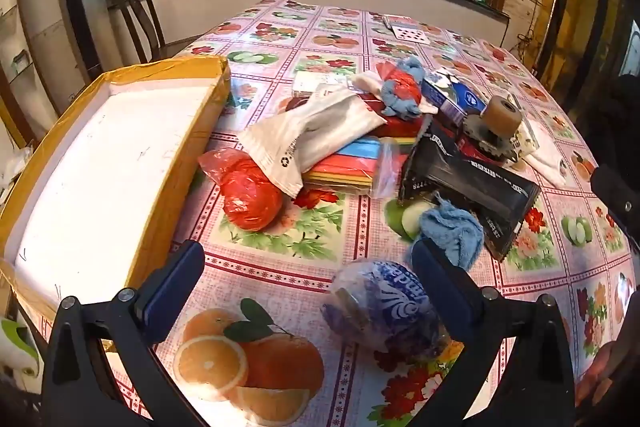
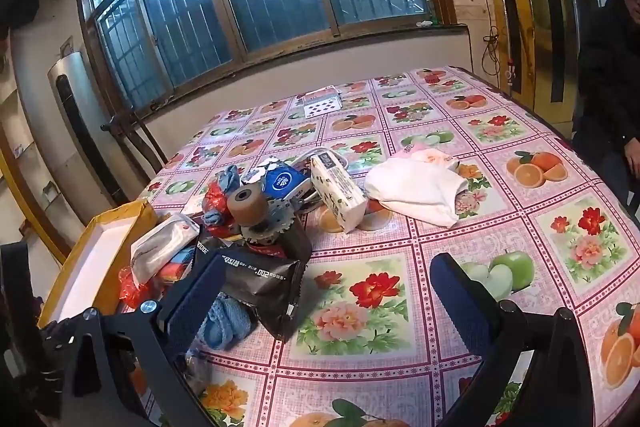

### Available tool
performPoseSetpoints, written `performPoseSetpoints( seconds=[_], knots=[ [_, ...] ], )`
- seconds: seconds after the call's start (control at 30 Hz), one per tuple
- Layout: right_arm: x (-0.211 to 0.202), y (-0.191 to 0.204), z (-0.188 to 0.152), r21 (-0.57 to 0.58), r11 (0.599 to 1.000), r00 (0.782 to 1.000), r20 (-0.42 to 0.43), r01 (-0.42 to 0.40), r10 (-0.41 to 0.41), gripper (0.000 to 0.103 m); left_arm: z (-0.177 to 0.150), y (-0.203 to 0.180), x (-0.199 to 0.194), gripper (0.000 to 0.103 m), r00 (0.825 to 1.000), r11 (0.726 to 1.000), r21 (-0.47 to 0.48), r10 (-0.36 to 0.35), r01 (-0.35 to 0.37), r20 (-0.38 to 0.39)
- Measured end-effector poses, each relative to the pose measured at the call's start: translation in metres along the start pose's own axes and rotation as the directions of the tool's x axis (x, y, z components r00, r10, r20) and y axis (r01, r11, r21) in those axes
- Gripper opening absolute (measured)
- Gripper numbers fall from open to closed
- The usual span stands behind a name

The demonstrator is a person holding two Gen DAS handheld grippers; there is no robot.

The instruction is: Organize soft objects

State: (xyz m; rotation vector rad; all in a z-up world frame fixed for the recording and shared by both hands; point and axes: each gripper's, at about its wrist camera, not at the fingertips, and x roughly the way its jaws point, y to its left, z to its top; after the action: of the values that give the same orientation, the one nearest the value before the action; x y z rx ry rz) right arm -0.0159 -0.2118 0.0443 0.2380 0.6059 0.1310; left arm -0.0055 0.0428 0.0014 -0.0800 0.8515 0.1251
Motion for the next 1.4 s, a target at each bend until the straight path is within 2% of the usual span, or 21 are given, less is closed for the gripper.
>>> performPoseSetpoints(
  seconds=[0.07,0.17,0.23,0.3,0.33,0.4,0.47,0.57,0.63,0.73,0.8,0.83,0.9,0.93,1.03,1.1,1.2,1.4],
  knots=[
    [-0.001,0.002,0.0,-0.005,1.0,1.0,0.002,-0.009,0.009,0.103,0.002,0.005,0.003,0.103,1.0,1.0,0.014,0.014,-0.014,-0.018],
    [-0.001,0.004,-0.001,-0.003,1.0,1.0,0.002,-0.021,0.021,0.103,0.002,0.006,0.011,0.103,0.998,1.0,0.017,-0.021,0.022,-0.061],
    [-0.001,0.005,-0.001,-0.004,1.0,1.0,0.006,-0.026,0.026,0.103,0.001,0.005,0.007,0.098,0.999,1.0,0.017,-0.019,0.02,-0.049],
    [-0.001,0.006,-0.001,-0.001,0.999,0.999,0.011,-0.033,0.033,0.103,0.003,0.002,0.006,0.098,0.999,0.998,0.058,0.026,-0.024,-0.031],
    [-0.001,0.006,-0.001,-0.001,1.0,0.999,0.009,-0.031,0.031,0.103,0.004,0.0,0.008,0.098,0.999,0.997,0.07,0.021,-0.017,-0.048],
    [-0.001,0.005,-0.001,0.001,1.0,0.999,0.01,-0.031,0.031,0.103,0.006,0.001,0.014,0.098,0.995,0.997,0.063,-0.036,0.042,-0.093],
    [-0.001,0.005,-0.001,0.005,0.999,0.999,0.007,-0.034,0.034,0.103,0.005,0.001,0.015,0.098,0.992,0.995,0.06,-0.079,0.085,-0.101],
    [0.001,0.007,-0.001,-0.006,1.0,1.0,0.004,-0.031,0.031,0.103,0.009,-0.012,0.013,0.098,0.996,0.988,0.148,-0.03,0.042,-0.086],
    [0.005,0.011,-0.001,-0.034,0.999,1.0,-0.02,-0.021,0.021,0.103,0.012,-0.016,0.012,0.098,0.997,0.982,0.184,-0.02,0.033,-0.069],
    [0.01,0.021,-0.002,-0.104,0.995,0.999,-0.047,-0.012,0.007,0.103,0.018,-0.006,0.016,0.098,0.995,0.989,0.133,-0.053,0.064,-0.084],
    [0.017,0.025,-0.003,-0.153,0.988,0.997,-0.079,-0.011,-0.001,0.103,0.019,0.005,0.019,0.098,0.997,0.995,0.102,-0.007,0.015,-0.074],
    [0.02,0.026,-0.003,-0.175,0.984,0.996,-0.093,-0.016,0.0,0.103,0.019,0.01,0.018,0.098,0.998,0.996,0.085,-0.015,0.02,-0.065],
    [0.026,0.026,-0.003,-0.211,0.977,0.993,-0.122,-0.031,0.005,0.103,0.02,0.021,0.02,0.098,0.993,0.995,0.043,-0.082,0.086,-0.085],
    [0.028,0.026,-0.003,-0.218,0.975,0.991,-0.133,-0.036,0.007,0.103,0.019,0.024,0.02,0.098,0.992,0.995,0.037,-0.092,0.096,-0.091],
    [0.028,0.023,-0.002,-0.215,0.974,0.99,-0.138,-0.066,0.036,0.103,0.016,0.017,0.014,0.098,0.996,0.991,0.107,-0.071,0.077,-0.056],
    [0.025,0.025,-0.002,-0.227,0.972,0.991,-0.128,-0.069,0.041,0.103,0.013,0.013,0.012,0.098,0.996,0.989,0.126,-0.074,0.081,-0.058],
    [0.024,0.03,-0.003,-0.257,0.962,0.99,-0.132,-0.088,0.055,0.103,0.009,0.003,0.011,0.098,0.998,0.985,0.167,-0.034,0.043,-0.058],
    [0.033,0.045,-0.003,-0.392,0.917,0.988,-0.154,-0.071,0.011,0.103,-0.001,-0.008,0.015,0.098,0.995,0.979,0.197,-0.031,0.049,-0.094]
  ],
)
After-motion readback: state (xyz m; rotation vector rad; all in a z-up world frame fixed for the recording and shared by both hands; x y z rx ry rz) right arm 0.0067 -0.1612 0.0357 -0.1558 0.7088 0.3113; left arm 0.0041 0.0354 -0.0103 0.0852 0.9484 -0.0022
